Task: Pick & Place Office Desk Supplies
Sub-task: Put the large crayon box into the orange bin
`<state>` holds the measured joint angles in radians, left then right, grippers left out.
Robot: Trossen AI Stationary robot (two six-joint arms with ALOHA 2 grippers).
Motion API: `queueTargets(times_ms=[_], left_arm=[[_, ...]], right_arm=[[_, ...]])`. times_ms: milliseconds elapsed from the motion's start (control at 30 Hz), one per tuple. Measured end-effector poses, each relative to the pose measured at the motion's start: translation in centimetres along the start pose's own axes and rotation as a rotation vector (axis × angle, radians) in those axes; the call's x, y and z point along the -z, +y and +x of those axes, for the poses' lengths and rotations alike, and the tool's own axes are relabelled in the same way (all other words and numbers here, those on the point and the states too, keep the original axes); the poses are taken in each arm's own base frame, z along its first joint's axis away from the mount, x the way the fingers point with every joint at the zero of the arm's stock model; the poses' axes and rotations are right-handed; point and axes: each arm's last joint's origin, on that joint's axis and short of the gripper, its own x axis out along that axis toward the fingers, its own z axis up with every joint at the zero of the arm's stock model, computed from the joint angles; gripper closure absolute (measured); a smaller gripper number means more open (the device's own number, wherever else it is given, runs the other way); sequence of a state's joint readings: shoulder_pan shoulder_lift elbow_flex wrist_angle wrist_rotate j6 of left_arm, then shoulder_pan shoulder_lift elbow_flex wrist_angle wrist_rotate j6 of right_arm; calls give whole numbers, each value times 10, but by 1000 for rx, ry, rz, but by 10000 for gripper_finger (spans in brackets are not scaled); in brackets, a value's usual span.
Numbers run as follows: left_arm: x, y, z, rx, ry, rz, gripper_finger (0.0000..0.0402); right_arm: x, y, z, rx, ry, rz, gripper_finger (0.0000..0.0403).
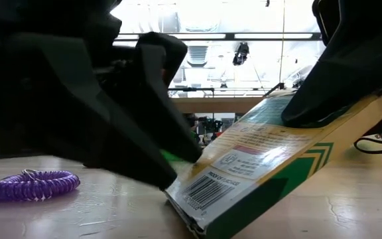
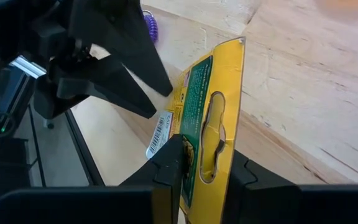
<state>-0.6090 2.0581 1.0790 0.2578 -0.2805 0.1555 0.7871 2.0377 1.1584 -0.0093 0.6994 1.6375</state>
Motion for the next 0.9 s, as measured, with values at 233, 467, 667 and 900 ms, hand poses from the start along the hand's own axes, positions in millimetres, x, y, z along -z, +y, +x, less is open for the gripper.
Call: queueTargets(times_ms=[233, 467, 667, 900], left_arm=[[-7, 4, -6, -43, -20, -19, 218], [-5, 4, -7, -40, 6, -24, 187], [-19, 14, -34, -59, 39, -20, 197], [-47, 43, -114, -98, 42, -77, 227]], right_arm=[[0, 0, 0, 0, 1, 0, 346], [0, 0, 0, 1, 0, 1, 346], [0, -1, 0, 2, 1, 2, 346], [0, -1, 0, 2, 1, 2, 346]])
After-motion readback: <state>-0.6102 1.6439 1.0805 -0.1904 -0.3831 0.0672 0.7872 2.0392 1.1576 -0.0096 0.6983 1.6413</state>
